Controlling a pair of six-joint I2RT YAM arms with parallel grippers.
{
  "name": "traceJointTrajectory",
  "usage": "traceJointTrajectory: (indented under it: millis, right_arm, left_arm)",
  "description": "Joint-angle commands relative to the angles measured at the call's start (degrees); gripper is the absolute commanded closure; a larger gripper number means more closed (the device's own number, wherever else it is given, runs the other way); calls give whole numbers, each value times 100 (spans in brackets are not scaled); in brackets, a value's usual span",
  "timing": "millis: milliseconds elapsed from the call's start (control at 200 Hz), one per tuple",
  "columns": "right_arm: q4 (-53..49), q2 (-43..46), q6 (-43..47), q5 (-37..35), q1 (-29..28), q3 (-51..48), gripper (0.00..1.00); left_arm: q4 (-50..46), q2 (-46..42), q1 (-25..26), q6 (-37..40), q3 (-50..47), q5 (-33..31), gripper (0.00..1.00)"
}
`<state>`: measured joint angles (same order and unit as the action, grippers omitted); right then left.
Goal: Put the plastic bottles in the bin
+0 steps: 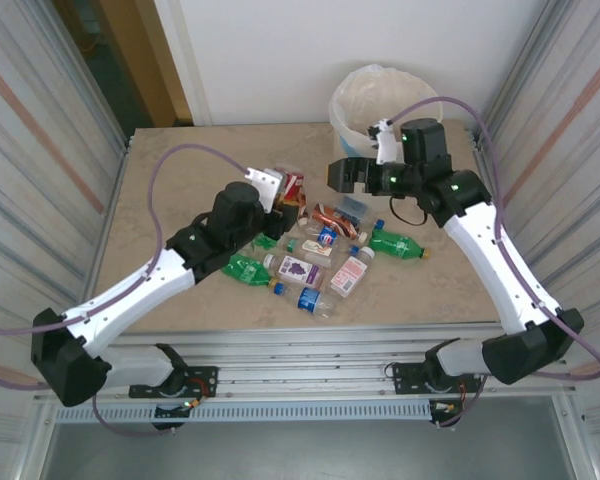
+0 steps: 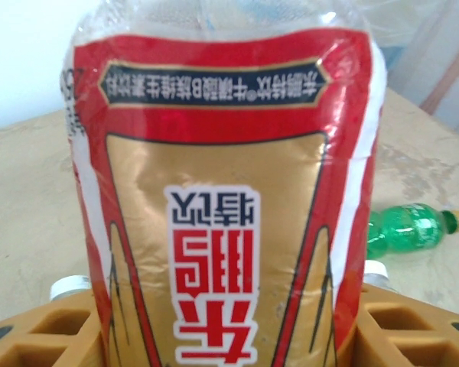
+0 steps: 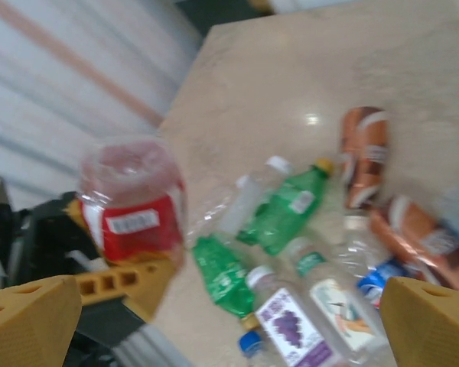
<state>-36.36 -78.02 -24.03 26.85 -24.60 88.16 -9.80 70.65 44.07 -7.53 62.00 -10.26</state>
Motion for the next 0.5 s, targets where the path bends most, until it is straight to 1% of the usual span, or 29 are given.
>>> traceJointTrajectory:
  millis: [0, 100, 235, 496]
  right_arm:
    - [249, -220, -113, 733, -267, 306, 0]
    - [274, -438, -96, 891, -514, 453, 7]
    - [327, -675, -84, 982, -775, 550, 11]
    - [443, -970, -163, 1173, -977, 554, 22]
  left_arm:
    - [640, -340, 86, 177, -255, 215, 53]
    - [795, -466, 178, 204, -411, 327, 53]
    - [857, -531, 321, 342, -472, 385, 53]
    - [959, -580, 457, 454, -516, 348, 52]
